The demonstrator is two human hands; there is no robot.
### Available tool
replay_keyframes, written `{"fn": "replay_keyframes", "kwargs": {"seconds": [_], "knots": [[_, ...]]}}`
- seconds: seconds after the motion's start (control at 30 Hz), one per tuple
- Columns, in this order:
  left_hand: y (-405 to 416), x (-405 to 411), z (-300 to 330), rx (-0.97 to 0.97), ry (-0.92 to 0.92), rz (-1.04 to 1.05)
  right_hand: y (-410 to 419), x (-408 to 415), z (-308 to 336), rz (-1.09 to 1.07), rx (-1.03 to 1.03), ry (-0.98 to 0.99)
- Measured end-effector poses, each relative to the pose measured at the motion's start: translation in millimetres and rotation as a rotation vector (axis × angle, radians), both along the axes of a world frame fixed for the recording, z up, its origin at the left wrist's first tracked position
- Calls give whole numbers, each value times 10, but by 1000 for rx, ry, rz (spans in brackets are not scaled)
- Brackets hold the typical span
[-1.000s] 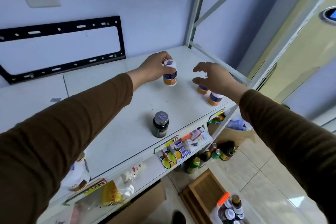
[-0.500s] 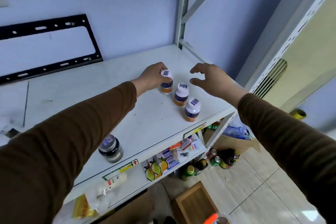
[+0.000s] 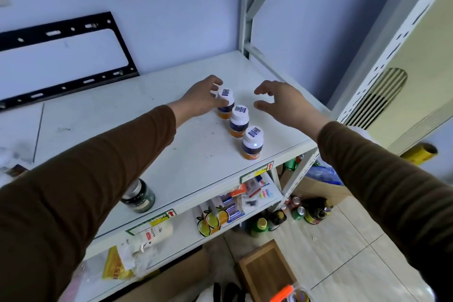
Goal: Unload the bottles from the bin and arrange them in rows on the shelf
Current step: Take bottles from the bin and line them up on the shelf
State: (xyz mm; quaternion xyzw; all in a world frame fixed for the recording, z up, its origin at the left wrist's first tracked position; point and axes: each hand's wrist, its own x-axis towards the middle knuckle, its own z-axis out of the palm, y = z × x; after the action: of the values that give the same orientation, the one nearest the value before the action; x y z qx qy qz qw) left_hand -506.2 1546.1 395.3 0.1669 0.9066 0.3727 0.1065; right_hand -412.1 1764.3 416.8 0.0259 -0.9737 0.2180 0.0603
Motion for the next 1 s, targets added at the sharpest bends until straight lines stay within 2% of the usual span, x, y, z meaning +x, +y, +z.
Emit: {"fn": "replay_keyframes", "kwargs": {"seconds": [0.23,0.37,0.5,0.7,1.0], "knots": [[-393,406,390,-34,183,-20,-83,407,19,-60,-30,138],[-483,923,550,-10,266,-95,-188,952,44,-124,-46,214],[-515,1599,530,40,315,-178,-356,1671,-63,-149,-71,185],[-393,2544,74,-1,259,-309,-400,2702,-449,-206,-33,41],[-71,3525,-1128,-121,43,-337,108,3819,-1374,-243,-71,-204]]}}
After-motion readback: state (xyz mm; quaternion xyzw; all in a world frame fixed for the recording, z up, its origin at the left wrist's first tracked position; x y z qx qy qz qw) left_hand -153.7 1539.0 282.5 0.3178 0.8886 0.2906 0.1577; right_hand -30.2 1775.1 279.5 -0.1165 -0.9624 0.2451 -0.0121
